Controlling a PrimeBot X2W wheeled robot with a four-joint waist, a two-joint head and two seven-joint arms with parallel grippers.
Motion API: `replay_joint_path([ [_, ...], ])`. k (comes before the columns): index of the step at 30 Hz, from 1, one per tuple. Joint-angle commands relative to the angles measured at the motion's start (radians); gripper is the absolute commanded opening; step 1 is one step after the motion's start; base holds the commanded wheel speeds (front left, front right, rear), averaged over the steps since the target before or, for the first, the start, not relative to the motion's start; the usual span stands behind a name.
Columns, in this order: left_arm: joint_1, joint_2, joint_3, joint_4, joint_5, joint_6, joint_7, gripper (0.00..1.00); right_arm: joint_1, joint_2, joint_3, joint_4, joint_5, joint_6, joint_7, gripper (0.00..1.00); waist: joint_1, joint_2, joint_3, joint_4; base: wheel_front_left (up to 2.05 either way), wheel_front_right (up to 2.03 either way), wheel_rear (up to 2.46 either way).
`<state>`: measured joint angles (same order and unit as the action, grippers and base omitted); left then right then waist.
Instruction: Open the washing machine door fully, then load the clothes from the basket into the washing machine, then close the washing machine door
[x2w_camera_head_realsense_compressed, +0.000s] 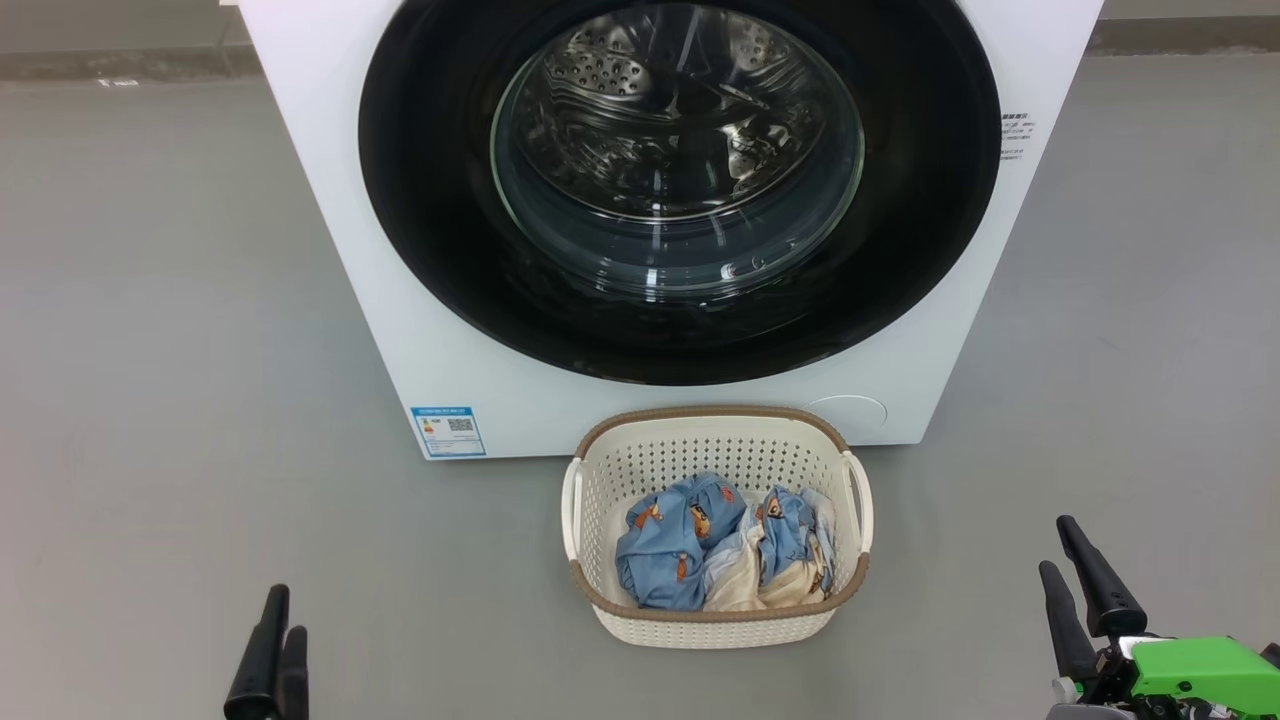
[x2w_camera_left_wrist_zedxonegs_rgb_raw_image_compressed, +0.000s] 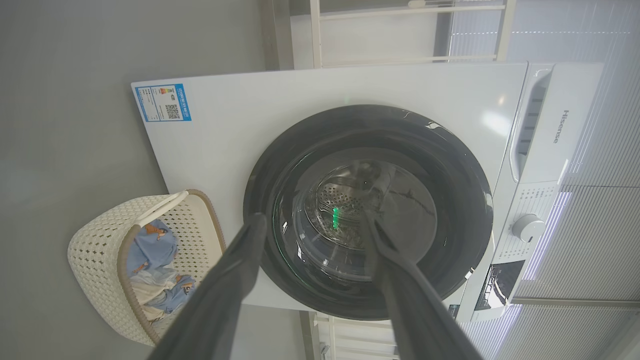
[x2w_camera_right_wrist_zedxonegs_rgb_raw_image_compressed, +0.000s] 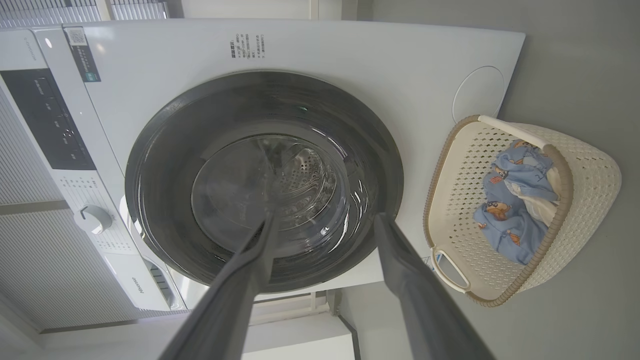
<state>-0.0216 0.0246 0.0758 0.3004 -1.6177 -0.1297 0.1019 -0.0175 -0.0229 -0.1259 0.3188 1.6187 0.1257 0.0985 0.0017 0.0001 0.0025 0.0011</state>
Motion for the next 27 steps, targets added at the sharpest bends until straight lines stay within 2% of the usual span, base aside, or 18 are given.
replay_joint_path([
  [1,-0.027,0.013,0.002,-0.032,0.009,0.000,-0.013,1.00,-0.031,-0.011,0.009,-0.029,-0.010,0.000,-0.012,1.00,0.0002,-0.0001,-0.001,0.001,0.00,0.00,0.00],
  [5,-0.026,0.019,-0.004,-0.041,0.022,0.000,-0.026,1.00,-0.035,-0.015,0.018,-0.030,-0.030,0.001,-0.025,1.00,-0.0015,-0.0001,0.001,0.002,0.00,0.00,0.00],
  [15,-0.028,0.041,-0.026,-0.055,0.086,0.000,-0.057,1.00,-0.046,-0.026,0.036,-0.034,-0.110,0.001,-0.052,1.00,-0.0016,-0.0001,0.002,0.003,0.00,0.00,0.00],
  [27,-0.026,0.053,-0.036,-0.085,0.219,0.000,-0.092,1.00,-0.059,-0.044,0.070,-0.043,-0.242,0.001,-0.087,1.00,-0.0016,-0.0001,0.000,0.004,0.00,0.00,0.00],
])
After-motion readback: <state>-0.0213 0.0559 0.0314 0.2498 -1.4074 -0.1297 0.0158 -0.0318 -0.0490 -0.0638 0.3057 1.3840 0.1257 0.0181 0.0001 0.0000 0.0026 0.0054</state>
